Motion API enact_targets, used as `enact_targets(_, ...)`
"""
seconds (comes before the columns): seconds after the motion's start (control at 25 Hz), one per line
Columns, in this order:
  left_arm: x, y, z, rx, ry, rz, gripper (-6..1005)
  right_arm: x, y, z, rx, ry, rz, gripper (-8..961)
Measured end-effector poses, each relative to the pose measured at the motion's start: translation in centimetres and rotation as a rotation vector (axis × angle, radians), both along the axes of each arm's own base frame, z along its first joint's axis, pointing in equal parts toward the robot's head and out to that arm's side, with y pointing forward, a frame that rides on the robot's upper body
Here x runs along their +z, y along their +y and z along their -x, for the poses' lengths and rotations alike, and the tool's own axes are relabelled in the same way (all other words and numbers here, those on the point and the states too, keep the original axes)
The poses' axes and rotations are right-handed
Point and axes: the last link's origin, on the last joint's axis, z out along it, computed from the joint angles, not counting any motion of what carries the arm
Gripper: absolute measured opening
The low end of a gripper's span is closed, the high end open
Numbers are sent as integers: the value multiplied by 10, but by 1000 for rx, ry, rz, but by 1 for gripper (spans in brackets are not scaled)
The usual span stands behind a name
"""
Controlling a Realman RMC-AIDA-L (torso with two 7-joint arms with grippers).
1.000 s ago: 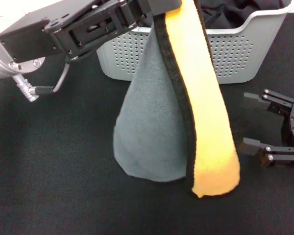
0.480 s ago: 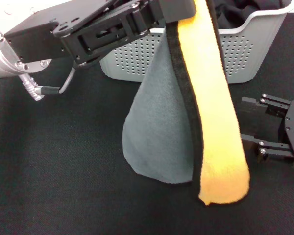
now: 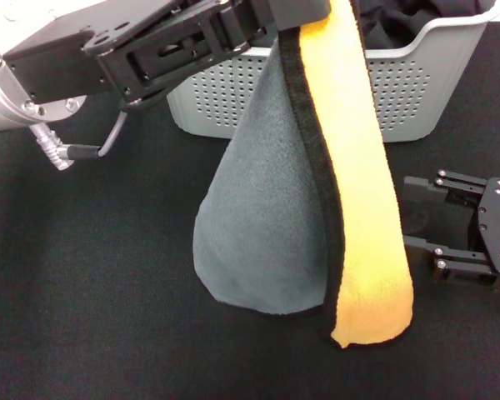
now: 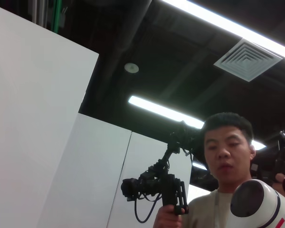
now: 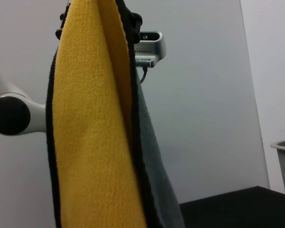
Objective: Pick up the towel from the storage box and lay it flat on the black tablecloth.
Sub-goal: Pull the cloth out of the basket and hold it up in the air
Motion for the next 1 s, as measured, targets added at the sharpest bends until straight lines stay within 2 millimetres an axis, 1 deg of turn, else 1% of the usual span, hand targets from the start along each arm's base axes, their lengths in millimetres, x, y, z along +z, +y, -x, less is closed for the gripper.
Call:
enact_targets(0.12,0,0,0,-1,0,0,14,1,1,0,1,-2,-2,764)
enact_targets(0.32,0,0,0,-1,0,-1,14,3,3,0,4,-6,-9,580)
enact_targets(0.56,0,0,-1,-4,-1,-4,14,-1,5,2,21,-34,0,345)
enact_targets(0.88,-1,-1,0,2,-3,-2,15,-1,3,1,65,-44,-43,163)
enact_targets(1.0,-3,-2,2,6,10,4,15,-1,3,2,83,-43,-54,81)
